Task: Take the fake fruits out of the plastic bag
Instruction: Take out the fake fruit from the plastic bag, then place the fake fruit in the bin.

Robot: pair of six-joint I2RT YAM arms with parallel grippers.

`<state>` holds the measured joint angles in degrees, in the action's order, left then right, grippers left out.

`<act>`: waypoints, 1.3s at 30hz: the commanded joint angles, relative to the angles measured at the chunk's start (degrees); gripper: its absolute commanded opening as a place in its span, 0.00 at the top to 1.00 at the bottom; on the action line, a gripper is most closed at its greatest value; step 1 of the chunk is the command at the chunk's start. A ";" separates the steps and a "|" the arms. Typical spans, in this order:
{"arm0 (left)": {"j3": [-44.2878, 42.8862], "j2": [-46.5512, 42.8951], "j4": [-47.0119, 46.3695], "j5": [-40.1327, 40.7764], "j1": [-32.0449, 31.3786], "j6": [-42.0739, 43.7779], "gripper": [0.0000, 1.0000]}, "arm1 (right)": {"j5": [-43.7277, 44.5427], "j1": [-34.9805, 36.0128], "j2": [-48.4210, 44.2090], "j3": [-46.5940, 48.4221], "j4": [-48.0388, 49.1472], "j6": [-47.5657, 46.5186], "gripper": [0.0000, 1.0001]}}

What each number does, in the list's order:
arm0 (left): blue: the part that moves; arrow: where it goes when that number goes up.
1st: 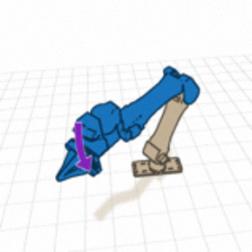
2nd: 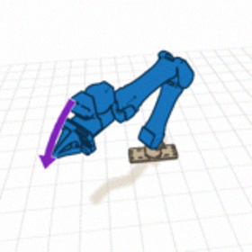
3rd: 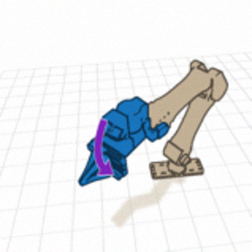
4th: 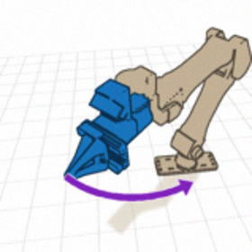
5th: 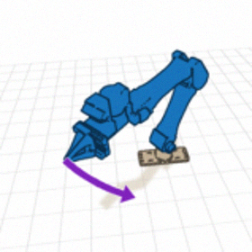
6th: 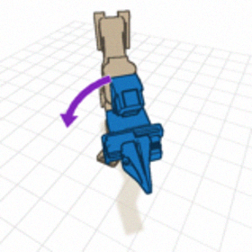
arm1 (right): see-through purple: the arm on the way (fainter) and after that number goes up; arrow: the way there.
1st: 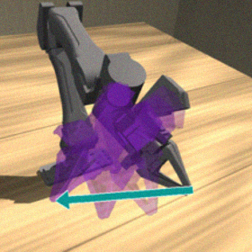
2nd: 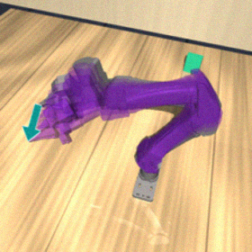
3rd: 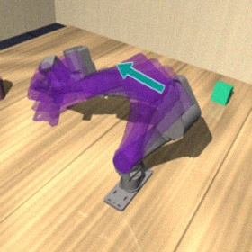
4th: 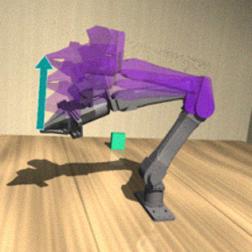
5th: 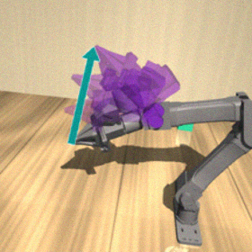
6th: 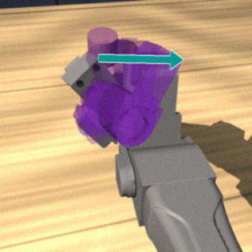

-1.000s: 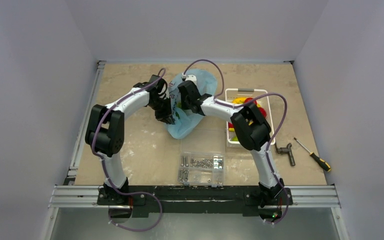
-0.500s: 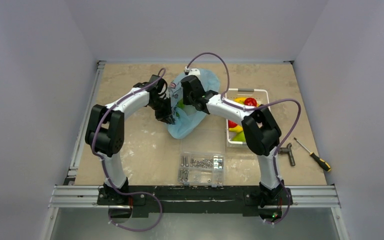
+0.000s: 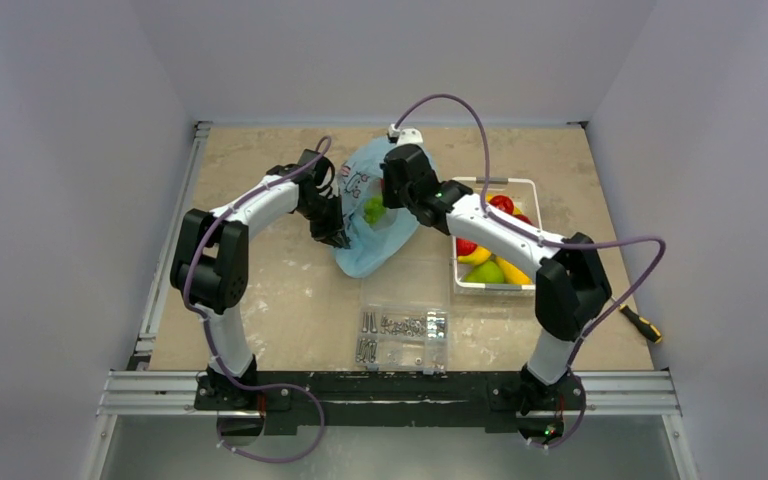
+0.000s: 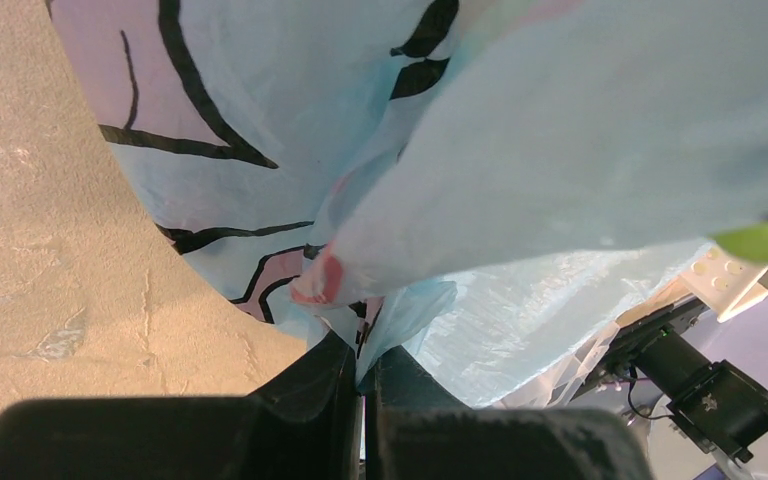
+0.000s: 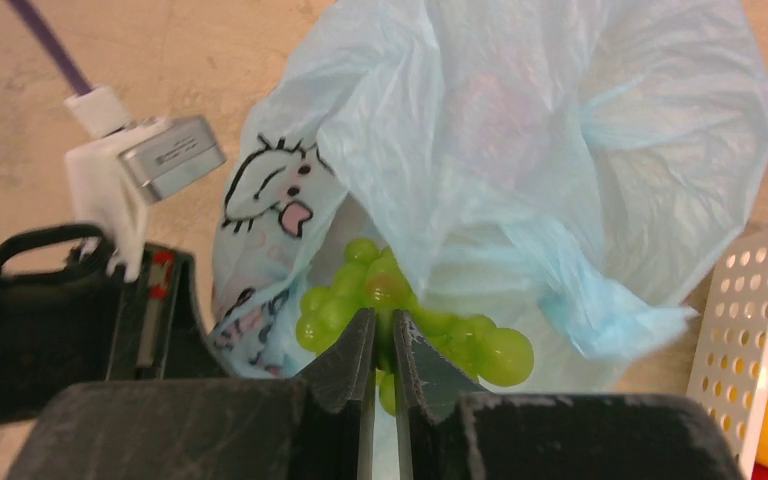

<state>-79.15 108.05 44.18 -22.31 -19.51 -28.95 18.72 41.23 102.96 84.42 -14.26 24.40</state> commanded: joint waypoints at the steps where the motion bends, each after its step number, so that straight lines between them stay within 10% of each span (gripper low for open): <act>1: -1.26 0.06 -1.12 -0.82 0.15 -0.25 1.00 | -6.45 -0.06 -7.57 -3.54 0.81 -0.79 1.00; 8: -1.33 -0.29 -0.97 -0.46 0.13 -0.23 1.00 | -3.81 -0.06 -18.21 -7.78 -1.13 -1.43 1.00; 22: -2.51 -6.26 1.92 15.27 0.21 7.60 1.00 | 28.11 -3.09 -29.55 -10.64 -16.64 -4.33 1.00; 39: -3.52 -6.62 2.81 22.02 0.53 9.96 1.00 | 32.13 -6.59 -30.61 -18.59 -26.40 -2.90 1.00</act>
<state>-80.82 104.01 47.00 -4.73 -19.49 -21.30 50.13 34.50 73.21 66.74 -41.80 21.91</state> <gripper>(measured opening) 0.006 0.055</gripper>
